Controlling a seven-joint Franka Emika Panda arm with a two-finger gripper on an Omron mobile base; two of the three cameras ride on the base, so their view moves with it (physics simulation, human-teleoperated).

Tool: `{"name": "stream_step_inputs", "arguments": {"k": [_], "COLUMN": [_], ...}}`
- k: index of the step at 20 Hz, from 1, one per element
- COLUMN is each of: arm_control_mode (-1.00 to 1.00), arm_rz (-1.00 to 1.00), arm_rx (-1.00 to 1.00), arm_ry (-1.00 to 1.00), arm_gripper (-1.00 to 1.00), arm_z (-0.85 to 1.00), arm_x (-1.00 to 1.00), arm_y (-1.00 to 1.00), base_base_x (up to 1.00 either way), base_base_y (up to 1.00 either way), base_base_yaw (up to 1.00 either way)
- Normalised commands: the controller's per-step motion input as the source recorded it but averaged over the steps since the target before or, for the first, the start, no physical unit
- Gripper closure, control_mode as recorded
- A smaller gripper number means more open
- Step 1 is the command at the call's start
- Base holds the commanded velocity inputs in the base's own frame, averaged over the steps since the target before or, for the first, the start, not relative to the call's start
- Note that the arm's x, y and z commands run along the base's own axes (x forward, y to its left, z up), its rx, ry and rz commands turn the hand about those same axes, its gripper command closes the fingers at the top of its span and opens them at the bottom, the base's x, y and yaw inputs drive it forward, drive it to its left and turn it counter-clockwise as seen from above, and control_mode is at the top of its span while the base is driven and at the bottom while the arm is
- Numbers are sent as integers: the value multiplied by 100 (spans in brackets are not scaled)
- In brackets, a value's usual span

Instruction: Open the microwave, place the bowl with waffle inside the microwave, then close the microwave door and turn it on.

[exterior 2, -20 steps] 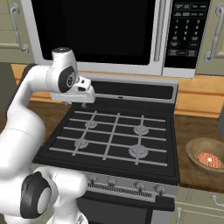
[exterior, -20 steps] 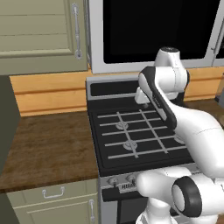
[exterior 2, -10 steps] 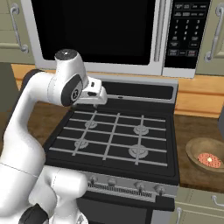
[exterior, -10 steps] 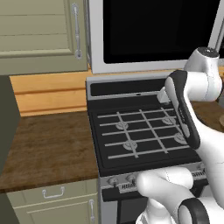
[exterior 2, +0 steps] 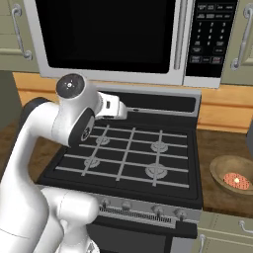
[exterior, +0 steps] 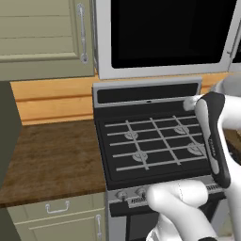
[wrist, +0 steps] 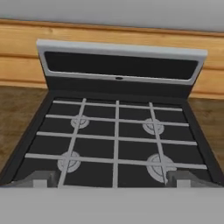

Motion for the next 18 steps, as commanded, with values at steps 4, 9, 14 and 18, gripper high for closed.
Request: {"name": "stream_step_inputs", "arguments": {"k": [4,9,14,18], "arm_control_mode": [-100,-100,-100,-100], "arm_rz": [0,0,-6,-8], "arm_rx": [0,0,0,0], "arm_ry": [-38,-29,-14,-25], "arm_gripper": [-100,-100,-100,-100], "arm_z": [39,57,51,54], "arm_x": [-26,-38,-35,-37], "arm_y": [-14,-38,-57,-46], "base_base_x": [0,0,0,0], "base_base_y": [0,0,0,0], "base_base_yaw": [0,0,0,0]}}
